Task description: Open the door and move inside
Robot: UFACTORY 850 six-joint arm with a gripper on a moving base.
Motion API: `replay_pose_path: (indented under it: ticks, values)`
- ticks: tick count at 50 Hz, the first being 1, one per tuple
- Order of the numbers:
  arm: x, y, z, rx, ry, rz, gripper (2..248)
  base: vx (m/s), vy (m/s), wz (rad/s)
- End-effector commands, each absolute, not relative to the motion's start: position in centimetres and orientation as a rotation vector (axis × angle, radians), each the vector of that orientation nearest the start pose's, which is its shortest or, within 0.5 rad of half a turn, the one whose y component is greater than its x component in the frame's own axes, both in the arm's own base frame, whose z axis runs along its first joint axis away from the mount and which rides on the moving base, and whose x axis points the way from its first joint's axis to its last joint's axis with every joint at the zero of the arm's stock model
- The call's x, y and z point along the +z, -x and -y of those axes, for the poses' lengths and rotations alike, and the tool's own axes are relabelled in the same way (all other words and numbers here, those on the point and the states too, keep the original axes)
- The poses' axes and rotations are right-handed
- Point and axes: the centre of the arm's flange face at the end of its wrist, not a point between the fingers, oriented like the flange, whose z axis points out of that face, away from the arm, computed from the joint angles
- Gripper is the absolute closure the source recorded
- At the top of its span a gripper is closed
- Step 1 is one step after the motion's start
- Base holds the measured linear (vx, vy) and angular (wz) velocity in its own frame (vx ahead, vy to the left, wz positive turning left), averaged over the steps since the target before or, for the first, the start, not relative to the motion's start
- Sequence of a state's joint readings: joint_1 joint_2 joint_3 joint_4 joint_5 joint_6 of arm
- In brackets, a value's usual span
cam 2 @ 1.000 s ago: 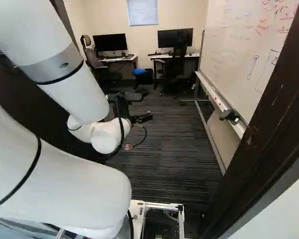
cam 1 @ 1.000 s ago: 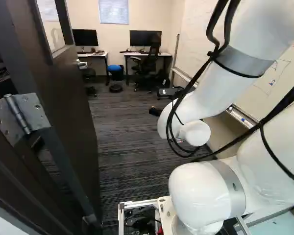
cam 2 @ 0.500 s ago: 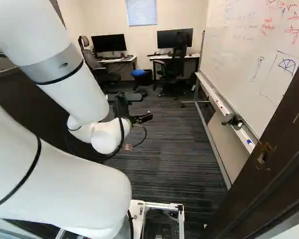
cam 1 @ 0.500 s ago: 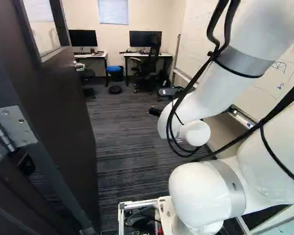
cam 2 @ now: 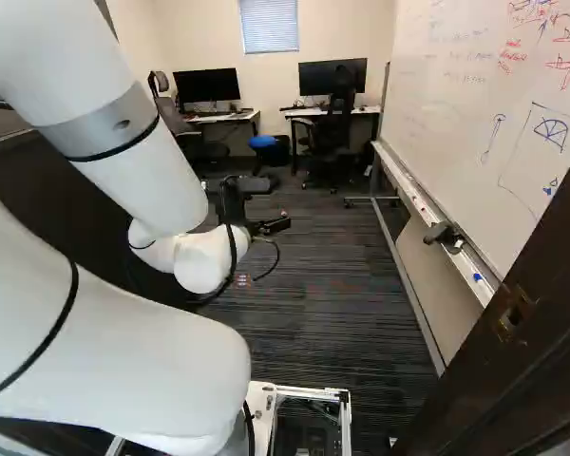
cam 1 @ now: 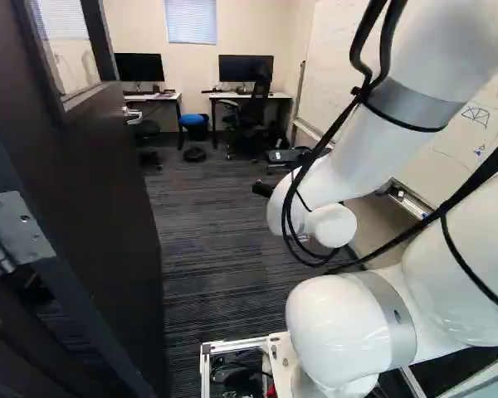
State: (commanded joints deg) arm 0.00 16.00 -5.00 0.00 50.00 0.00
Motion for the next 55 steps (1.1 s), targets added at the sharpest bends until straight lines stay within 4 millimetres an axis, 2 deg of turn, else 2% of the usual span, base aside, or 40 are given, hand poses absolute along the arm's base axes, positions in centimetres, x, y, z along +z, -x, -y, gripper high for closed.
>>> replay_pose_path:
  ticks: [55]
  values:
    - [36.56, -27.03, 0.00, -1.824, 2.558, 0.000, 3, 0.106, 0.001, -0.002]
